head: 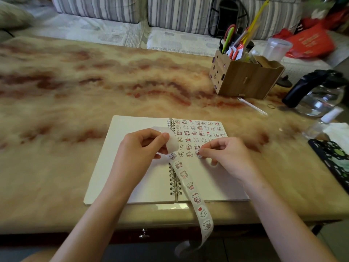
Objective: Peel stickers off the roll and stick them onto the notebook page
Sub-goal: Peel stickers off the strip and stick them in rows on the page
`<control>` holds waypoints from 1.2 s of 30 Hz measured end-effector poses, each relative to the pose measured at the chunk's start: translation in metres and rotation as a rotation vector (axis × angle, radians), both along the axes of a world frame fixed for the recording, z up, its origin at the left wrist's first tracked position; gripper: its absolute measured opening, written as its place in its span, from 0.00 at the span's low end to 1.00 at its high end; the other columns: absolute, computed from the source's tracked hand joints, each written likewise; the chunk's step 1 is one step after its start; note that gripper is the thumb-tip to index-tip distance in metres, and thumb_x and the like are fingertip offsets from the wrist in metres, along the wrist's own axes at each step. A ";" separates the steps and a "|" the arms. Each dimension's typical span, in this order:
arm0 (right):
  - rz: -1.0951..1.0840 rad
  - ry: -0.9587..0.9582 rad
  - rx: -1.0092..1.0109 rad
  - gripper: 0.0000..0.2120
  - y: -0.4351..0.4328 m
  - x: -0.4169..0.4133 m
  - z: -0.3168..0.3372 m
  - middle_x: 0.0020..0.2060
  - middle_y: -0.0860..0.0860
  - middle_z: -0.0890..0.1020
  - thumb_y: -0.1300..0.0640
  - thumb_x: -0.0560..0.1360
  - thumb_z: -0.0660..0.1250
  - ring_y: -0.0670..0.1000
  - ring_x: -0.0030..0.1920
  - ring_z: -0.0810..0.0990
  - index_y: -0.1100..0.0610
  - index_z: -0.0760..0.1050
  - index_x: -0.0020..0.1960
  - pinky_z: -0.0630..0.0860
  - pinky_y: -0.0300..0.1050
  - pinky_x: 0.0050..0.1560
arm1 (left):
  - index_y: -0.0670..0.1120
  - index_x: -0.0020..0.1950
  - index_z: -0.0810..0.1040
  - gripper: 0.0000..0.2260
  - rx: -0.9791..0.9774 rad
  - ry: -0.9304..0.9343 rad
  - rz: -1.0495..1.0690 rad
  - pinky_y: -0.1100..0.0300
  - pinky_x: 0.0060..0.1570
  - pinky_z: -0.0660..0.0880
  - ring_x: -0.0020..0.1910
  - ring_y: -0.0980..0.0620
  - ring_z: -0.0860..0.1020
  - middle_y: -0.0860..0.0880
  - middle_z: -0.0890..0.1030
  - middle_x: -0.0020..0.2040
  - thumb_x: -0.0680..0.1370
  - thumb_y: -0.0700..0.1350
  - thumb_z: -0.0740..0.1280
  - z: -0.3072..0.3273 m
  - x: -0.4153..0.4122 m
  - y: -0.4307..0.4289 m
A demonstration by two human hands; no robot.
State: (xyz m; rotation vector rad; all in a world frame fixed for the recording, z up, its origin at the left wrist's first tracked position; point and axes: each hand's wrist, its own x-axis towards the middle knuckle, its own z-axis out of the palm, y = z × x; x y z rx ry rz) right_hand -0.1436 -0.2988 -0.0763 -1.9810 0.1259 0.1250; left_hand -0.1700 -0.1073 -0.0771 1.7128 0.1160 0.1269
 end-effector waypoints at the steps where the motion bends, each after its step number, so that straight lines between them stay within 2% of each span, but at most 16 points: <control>1: -0.002 -0.003 -0.002 0.10 0.000 0.000 -0.001 0.27 0.47 0.82 0.66 0.69 0.73 0.38 0.22 0.72 0.55 0.80 0.32 0.69 0.29 0.27 | 0.46 0.39 0.82 0.07 0.004 0.000 0.001 0.68 0.35 0.77 0.34 0.58 0.81 0.51 0.84 0.34 0.76 0.43 0.67 0.000 0.000 0.000; 7: -0.009 -0.009 -0.039 0.07 0.000 0.001 -0.004 0.29 0.49 0.83 0.65 0.69 0.73 0.40 0.23 0.72 0.56 0.81 0.34 0.70 0.30 0.28 | 0.46 0.39 0.82 0.07 0.007 0.001 0.001 0.67 0.36 0.78 0.34 0.58 0.81 0.53 0.83 0.32 0.76 0.43 0.67 0.000 0.001 0.000; 11: -0.031 -0.013 -0.073 0.06 0.000 0.002 -0.007 0.32 0.52 0.85 0.64 0.68 0.73 0.45 0.30 0.76 0.56 0.82 0.34 0.73 0.40 0.35 | 0.46 0.40 0.82 0.07 0.002 -0.001 0.002 0.68 0.36 0.77 0.33 0.59 0.81 0.53 0.84 0.33 0.76 0.43 0.67 0.001 0.000 -0.001; 17: -0.051 -0.031 -0.116 0.05 0.001 0.004 -0.013 0.32 0.52 0.85 0.61 0.67 0.74 0.48 0.31 0.77 0.55 0.81 0.33 0.74 0.47 0.38 | 0.47 0.39 0.82 0.07 0.006 0.001 0.001 0.68 0.36 0.77 0.34 0.59 0.81 0.52 0.84 0.33 0.76 0.43 0.67 0.001 0.000 -0.001; 25: -0.056 -0.087 -0.237 0.04 0.002 0.006 -0.020 0.27 0.45 0.80 0.57 0.66 0.74 0.43 0.30 0.74 0.52 0.81 0.35 0.71 0.44 0.36 | 0.47 0.39 0.82 0.07 0.006 -0.002 -0.003 0.68 0.36 0.77 0.34 0.59 0.81 0.52 0.84 0.33 0.76 0.43 0.67 0.001 0.000 -0.001; 31: -0.017 -0.119 -0.279 0.06 -0.001 0.006 -0.021 0.27 0.45 0.76 0.54 0.67 0.76 0.44 0.30 0.72 0.52 0.80 0.36 0.70 0.44 0.36 | 0.47 0.39 0.82 0.07 0.008 0.000 -0.013 0.67 0.36 0.77 0.34 0.59 0.81 0.53 0.83 0.32 0.76 0.43 0.67 0.001 0.000 -0.001; 36: -0.008 -0.125 -0.285 0.10 -0.005 0.011 -0.026 0.30 0.47 0.78 0.55 0.67 0.76 0.47 0.32 0.74 0.50 0.75 0.42 0.74 0.49 0.41 | 0.45 0.40 0.82 0.07 -0.010 -0.002 -0.021 0.67 0.35 0.77 0.33 0.59 0.81 0.52 0.83 0.32 0.76 0.42 0.67 0.002 -0.001 -0.002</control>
